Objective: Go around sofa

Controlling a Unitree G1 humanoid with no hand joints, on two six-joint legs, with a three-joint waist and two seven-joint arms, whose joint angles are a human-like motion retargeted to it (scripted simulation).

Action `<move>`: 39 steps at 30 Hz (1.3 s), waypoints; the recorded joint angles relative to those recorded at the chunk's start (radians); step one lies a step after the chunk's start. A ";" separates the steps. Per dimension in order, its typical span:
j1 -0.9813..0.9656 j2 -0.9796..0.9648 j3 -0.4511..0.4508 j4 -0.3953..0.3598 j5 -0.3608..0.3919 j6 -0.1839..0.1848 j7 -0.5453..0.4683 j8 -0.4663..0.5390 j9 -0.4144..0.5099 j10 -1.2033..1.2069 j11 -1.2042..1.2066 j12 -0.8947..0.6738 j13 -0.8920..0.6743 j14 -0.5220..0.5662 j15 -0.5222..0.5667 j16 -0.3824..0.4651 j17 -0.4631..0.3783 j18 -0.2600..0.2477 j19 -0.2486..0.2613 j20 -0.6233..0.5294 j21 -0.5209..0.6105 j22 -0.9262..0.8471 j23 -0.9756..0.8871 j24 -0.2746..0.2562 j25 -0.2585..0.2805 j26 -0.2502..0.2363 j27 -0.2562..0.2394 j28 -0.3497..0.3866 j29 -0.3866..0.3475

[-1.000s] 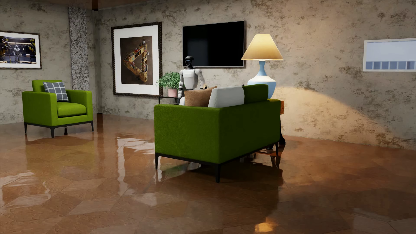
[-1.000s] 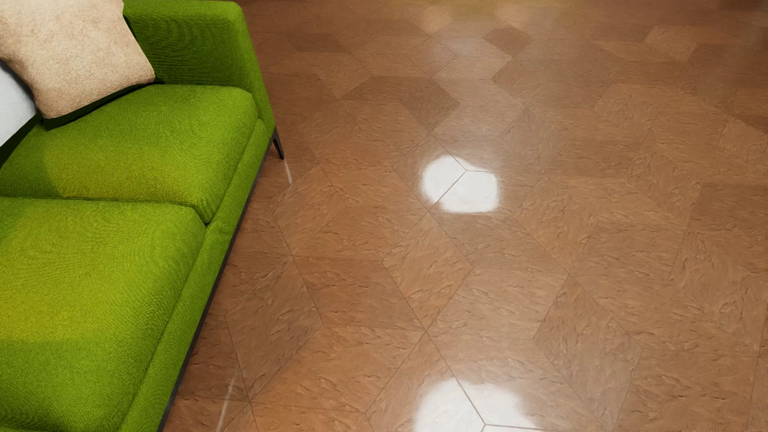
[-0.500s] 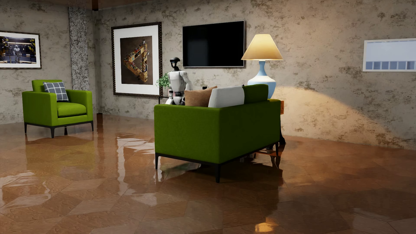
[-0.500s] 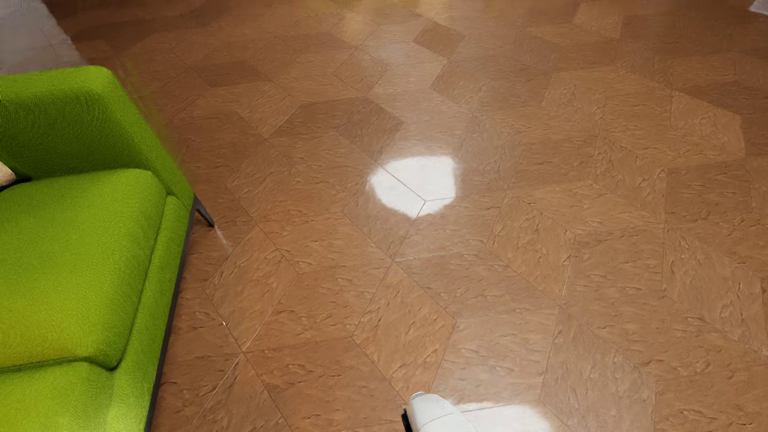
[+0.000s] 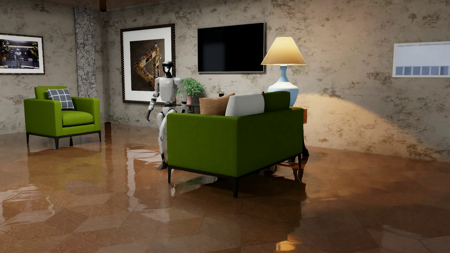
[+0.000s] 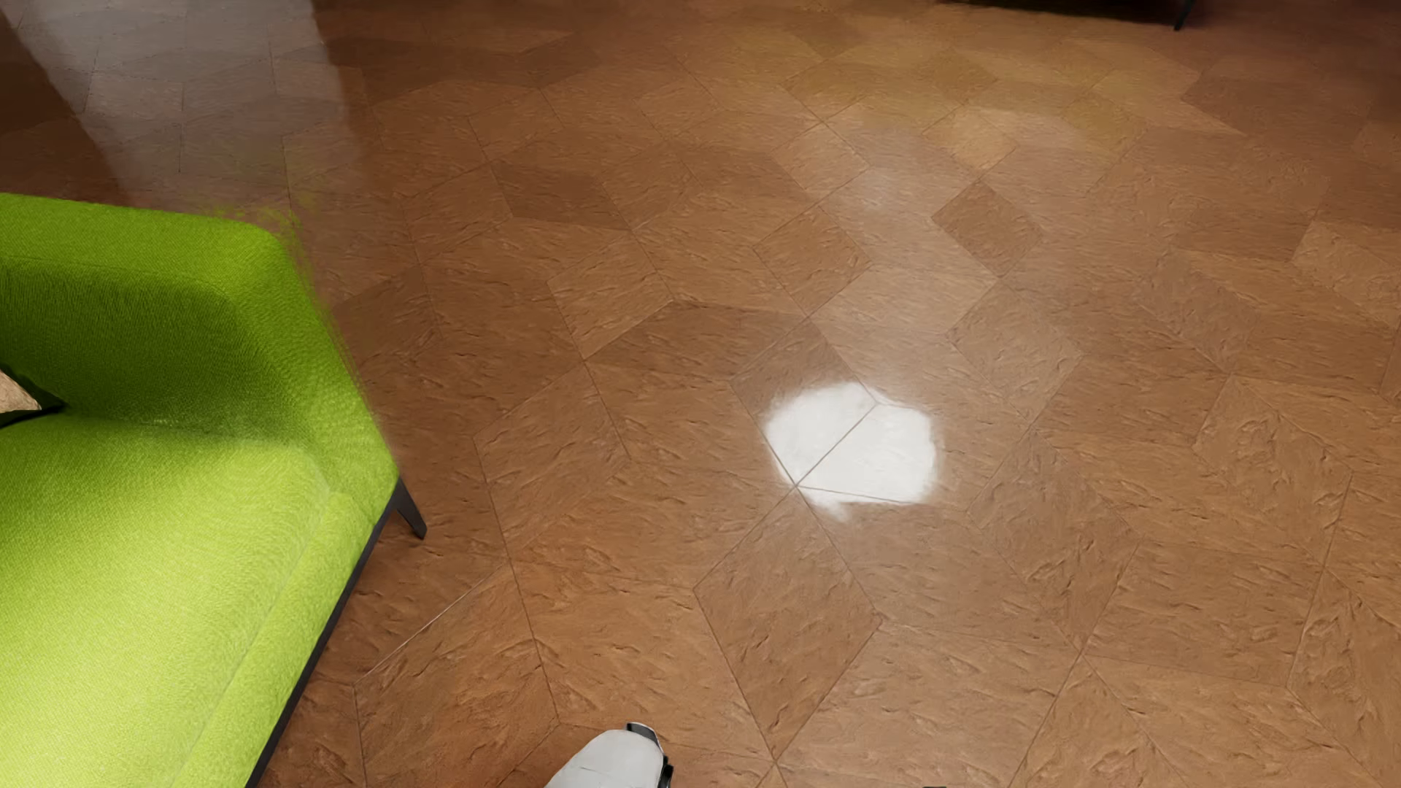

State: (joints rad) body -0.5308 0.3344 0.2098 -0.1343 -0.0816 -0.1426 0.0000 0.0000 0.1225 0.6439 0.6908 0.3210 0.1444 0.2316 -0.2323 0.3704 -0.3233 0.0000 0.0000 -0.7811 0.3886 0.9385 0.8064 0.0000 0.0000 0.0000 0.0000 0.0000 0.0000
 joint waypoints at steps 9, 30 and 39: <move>0.713 -0.626 -0.403 -0.002 -0.054 0.098 0.000 0.000 0.001 -0.195 0.209 -0.211 0.199 -0.518 -0.017 0.041 -0.016 0.000 0.000 0.039 0.100 -0.139 0.125 0.000 0.000 0.000 0.000 0.000 0.000; 0.119 -0.072 -0.130 -0.024 0.022 0.052 0.000 0.000 -0.055 -0.113 0.084 0.034 0.108 -0.175 0.024 0.005 -0.042 0.000 0.000 0.044 -0.088 0.040 -0.021 0.000 0.000 0.000 0.000 0.000 0.000; 0.551 -0.632 -0.384 -0.078 -0.071 0.164 0.000 0.000 -0.025 -0.088 -0.180 -0.096 0.273 -0.425 0.575 0.055 -0.046 0.000 0.000 0.217 -0.034 -0.169 0.106 0.000 0.000 0.000 0.000 0.000 0.000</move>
State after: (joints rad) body 0.0207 -0.2975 -0.1743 -0.2125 -0.1527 0.0214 0.0000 0.0000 0.0973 0.5564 0.5112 0.2253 0.4175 -0.1935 0.3423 0.4251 -0.3693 0.0000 0.0000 -0.5640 0.3550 0.7693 0.9121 0.0000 0.0000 0.0000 0.0000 0.0000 0.0000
